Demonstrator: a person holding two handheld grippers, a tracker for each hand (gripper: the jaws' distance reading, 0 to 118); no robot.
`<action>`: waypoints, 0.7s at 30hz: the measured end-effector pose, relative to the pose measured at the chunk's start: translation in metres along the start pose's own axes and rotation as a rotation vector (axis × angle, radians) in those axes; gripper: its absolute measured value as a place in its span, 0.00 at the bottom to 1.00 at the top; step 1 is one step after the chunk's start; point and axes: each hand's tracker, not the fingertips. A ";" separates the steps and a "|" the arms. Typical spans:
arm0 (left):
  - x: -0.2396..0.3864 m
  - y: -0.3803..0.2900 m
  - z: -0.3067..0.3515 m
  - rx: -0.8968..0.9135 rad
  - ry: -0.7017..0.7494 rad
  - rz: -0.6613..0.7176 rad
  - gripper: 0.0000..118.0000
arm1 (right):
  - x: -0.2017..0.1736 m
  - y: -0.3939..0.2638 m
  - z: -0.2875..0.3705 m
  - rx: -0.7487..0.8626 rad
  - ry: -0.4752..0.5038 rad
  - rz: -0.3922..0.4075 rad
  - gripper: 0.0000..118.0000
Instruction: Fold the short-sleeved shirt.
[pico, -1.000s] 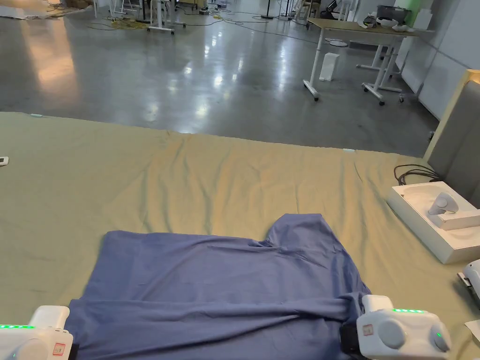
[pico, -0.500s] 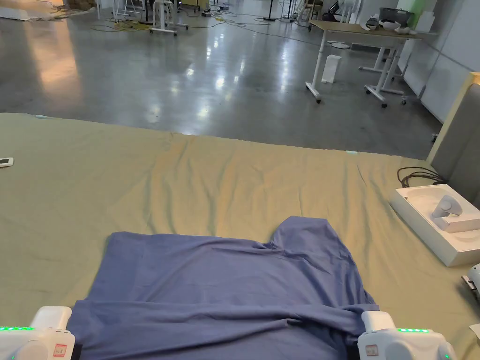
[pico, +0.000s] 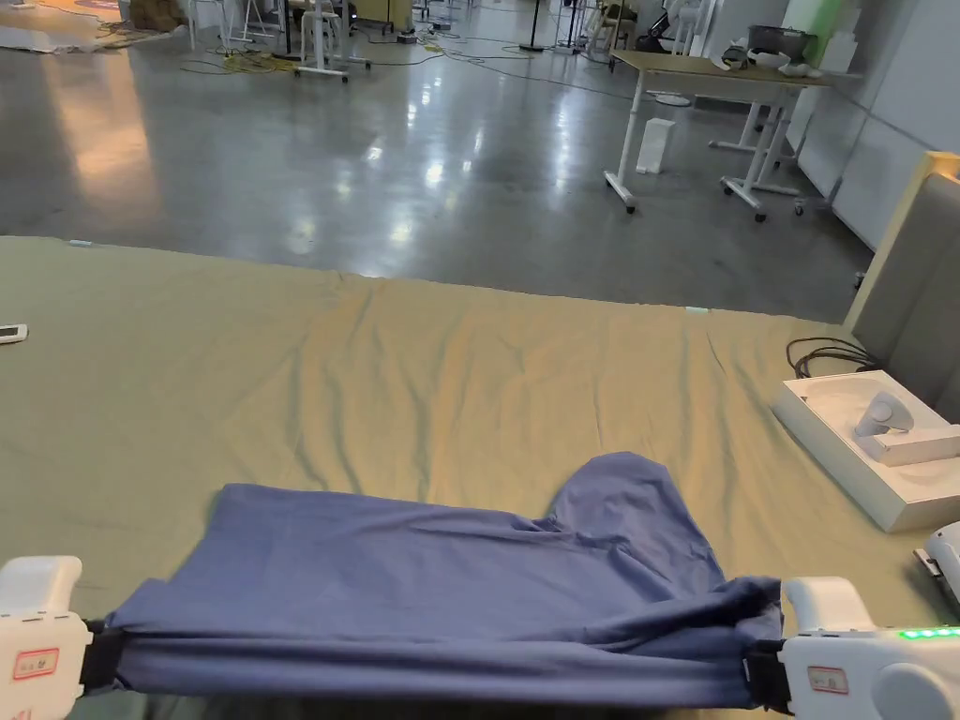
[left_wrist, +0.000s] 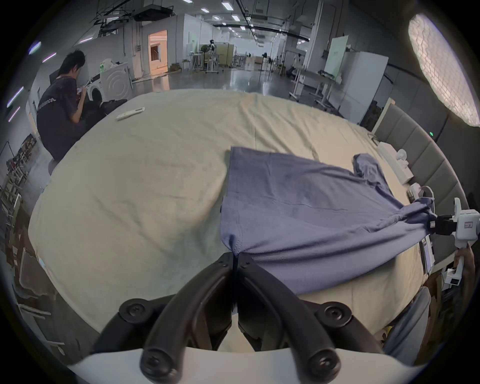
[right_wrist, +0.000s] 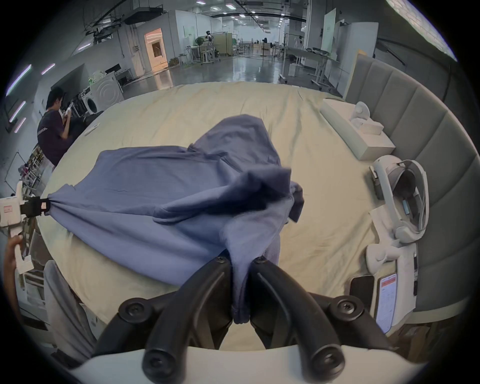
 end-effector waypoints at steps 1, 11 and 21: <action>0.000 0.001 0.005 0.005 -0.002 -0.007 0.02 | -0.001 0.000 0.005 0.001 -0.002 0.001 0.07; 0.002 -0.045 0.032 -0.069 -0.019 -0.046 0.02 | -0.006 -0.057 0.029 -0.080 -0.011 0.037 0.07; -0.001 -0.118 0.004 -0.258 0.050 -0.102 0.02 | -0.010 -0.139 0.008 -0.227 -0.031 -0.007 0.07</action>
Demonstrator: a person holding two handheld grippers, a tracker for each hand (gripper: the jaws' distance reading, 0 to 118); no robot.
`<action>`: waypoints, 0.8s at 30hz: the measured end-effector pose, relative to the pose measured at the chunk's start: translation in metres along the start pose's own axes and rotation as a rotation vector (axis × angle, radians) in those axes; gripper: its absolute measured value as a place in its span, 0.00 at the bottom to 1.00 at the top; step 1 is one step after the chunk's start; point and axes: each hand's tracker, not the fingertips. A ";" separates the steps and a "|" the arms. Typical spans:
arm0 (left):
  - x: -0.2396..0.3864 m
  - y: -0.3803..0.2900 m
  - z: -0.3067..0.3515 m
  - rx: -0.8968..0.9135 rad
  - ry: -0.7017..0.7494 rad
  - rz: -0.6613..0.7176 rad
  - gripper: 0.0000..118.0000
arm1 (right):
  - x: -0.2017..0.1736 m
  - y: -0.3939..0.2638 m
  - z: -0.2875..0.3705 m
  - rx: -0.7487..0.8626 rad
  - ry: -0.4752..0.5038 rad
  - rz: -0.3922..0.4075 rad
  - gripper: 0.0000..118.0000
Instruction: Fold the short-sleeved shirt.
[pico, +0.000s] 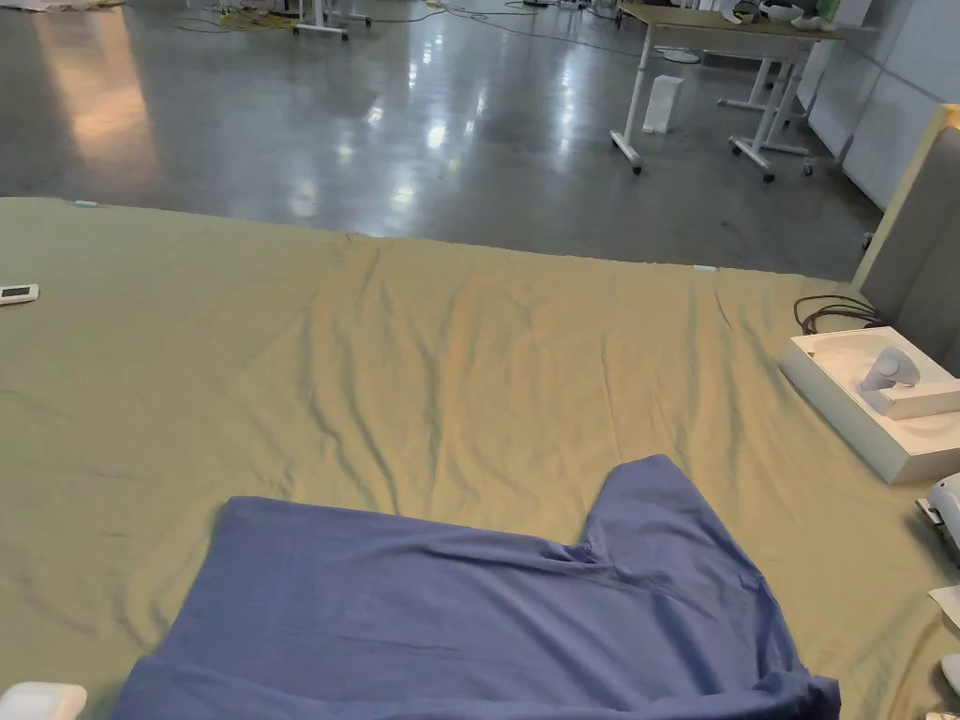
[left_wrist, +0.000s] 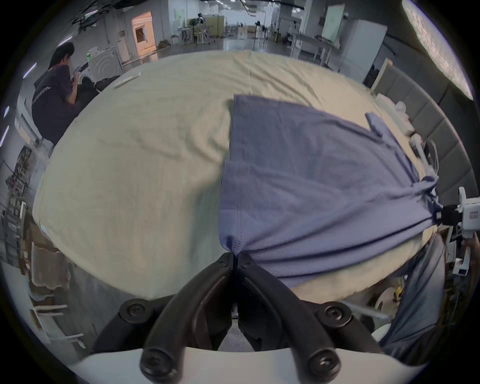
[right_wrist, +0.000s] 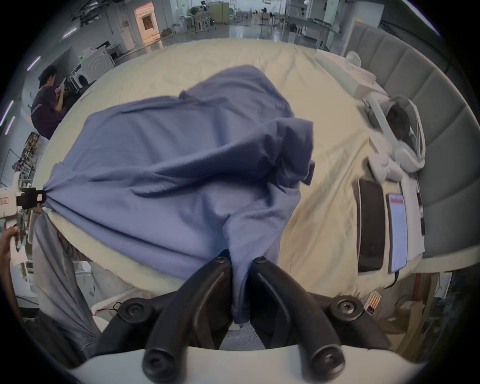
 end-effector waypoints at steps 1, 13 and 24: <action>0.003 -0.001 -0.005 -0.023 0.008 -0.025 0.02 | -0.001 -0.003 -0.006 -0.014 -0.016 0.002 0.07; 0.004 0.001 -0.030 -0.076 0.029 -0.029 0.05 | -0.021 -0.009 -0.038 -0.033 -0.127 0.060 0.19; 0.032 0.067 0.035 0.419 -0.057 0.098 0.43 | -0.065 0.053 0.065 0.597 -0.117 0.041 0.55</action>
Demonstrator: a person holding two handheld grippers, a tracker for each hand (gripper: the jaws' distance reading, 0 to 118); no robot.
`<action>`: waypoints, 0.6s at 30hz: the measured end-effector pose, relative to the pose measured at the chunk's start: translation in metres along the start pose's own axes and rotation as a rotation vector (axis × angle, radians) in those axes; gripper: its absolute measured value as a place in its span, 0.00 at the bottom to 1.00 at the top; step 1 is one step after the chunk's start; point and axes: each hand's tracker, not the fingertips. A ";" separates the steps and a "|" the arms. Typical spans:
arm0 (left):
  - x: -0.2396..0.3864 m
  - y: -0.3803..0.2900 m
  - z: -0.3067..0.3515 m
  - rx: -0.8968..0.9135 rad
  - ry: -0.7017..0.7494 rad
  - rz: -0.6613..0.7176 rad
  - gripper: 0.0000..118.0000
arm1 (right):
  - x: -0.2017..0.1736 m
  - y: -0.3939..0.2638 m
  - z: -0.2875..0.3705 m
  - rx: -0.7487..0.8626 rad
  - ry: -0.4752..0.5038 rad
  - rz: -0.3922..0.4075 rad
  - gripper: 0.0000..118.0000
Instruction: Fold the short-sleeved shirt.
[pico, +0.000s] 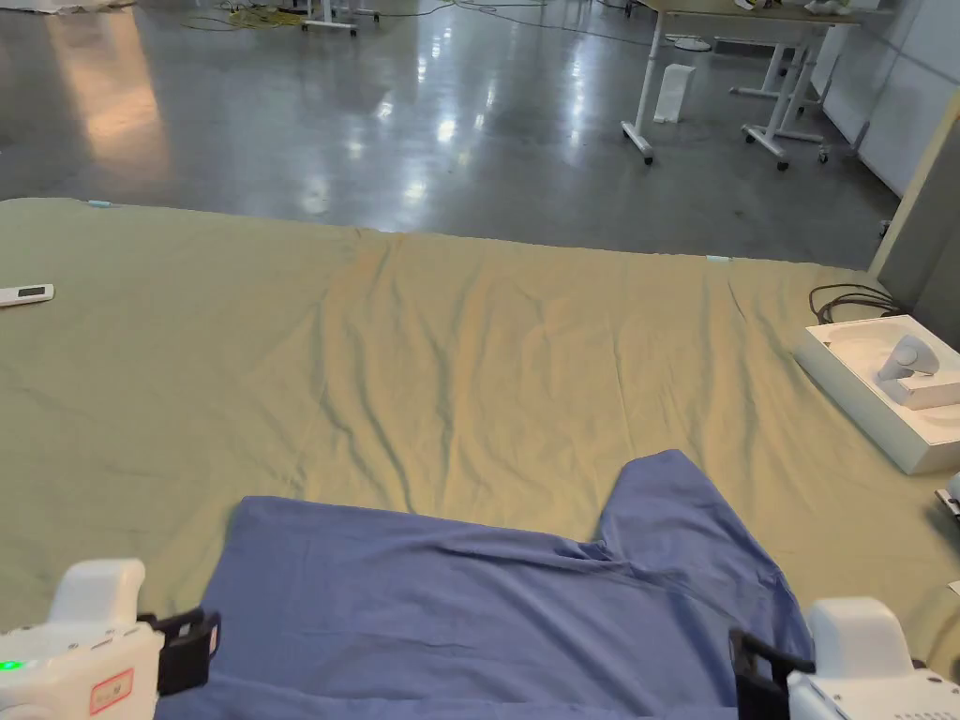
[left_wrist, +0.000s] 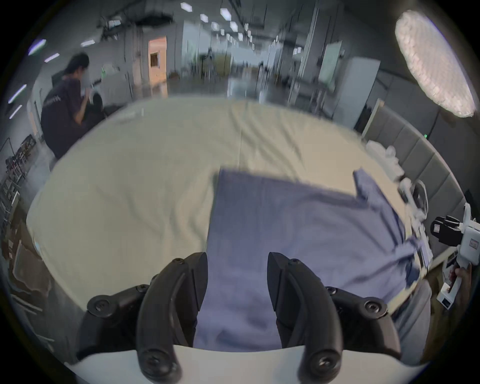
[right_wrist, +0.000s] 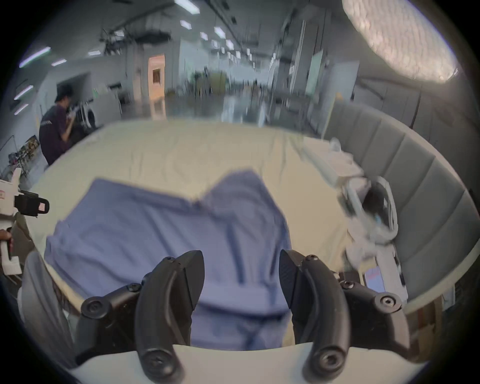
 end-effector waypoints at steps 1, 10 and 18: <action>0.007 0.007 0.002 0.057 0.010 -0.004 0.43 | -0.006 0.008 -0.002 0.047 -0.009 0.000 0.55; 0.066 0.040 0.027 0.452 0.054 -0.089 0.24 | -0.041 0.049 -0.001 0.352 -0.041 -0.143 0.30; 0.079 0.045 0.028 0.483 0.062 -0.094 0.00 | -0.053 0.058 -0.004 0.424 -0.059 -0.158 0.00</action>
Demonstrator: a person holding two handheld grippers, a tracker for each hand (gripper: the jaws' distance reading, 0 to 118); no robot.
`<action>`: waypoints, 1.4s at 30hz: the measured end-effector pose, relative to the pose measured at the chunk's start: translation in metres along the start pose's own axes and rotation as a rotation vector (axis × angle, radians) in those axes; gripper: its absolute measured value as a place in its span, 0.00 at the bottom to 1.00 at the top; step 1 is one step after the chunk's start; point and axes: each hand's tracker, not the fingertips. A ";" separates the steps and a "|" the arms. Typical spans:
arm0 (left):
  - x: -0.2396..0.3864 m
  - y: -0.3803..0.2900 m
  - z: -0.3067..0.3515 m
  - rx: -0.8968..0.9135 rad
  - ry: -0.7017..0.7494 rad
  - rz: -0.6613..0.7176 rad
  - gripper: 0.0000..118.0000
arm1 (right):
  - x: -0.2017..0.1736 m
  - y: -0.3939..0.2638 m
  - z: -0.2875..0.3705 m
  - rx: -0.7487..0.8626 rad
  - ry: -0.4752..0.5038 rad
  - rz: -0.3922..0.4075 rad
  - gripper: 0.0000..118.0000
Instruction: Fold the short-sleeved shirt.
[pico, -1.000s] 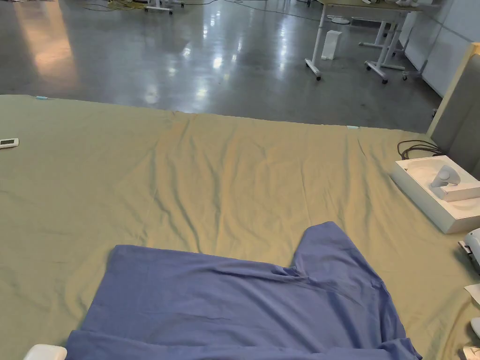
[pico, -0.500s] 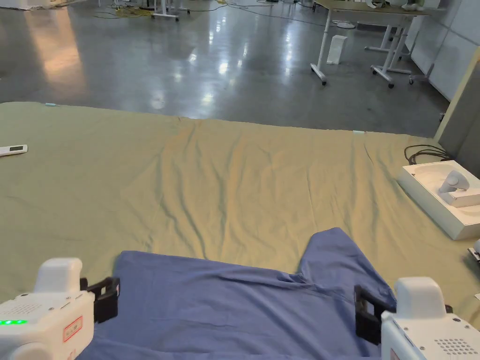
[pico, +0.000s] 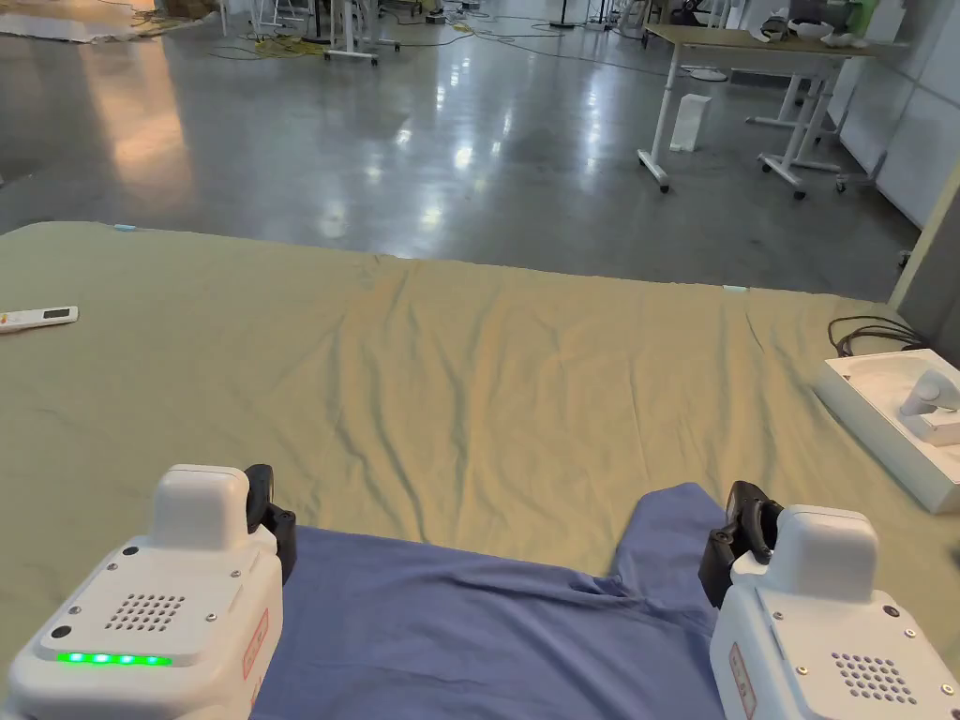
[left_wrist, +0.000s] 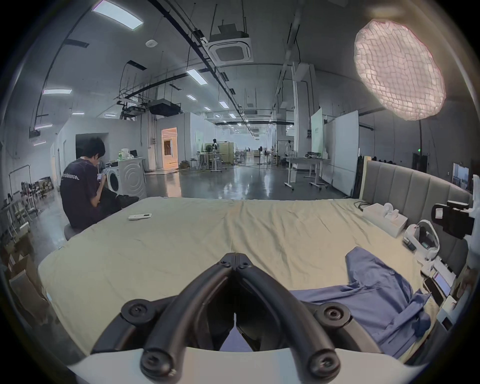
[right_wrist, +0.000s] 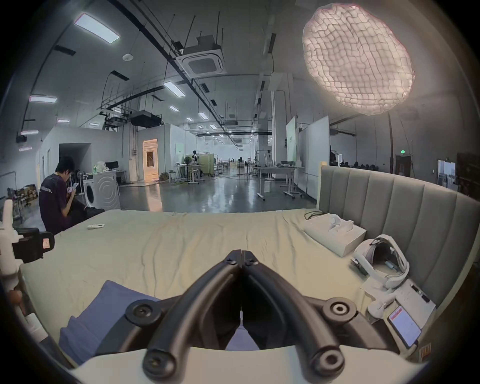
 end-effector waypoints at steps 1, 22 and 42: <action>0.000 0.000 0.000 -0.002 0.000 0.000 0.00 | 0.000 0.000 0.000 0.009 0.004 0.006 0.00; -0.105 -0.050 -0.231 -0.697 -0.116 0.201 0.24 | 0.005 -0.029 -0.073 -0.183 0.040 0.046 0.00; -0.049 -0.087 -0.281 -0.861 -0.041 -0.214 0.09 | 0.019 -0.077 -0.093 -0.365 0.020 0.051 0.00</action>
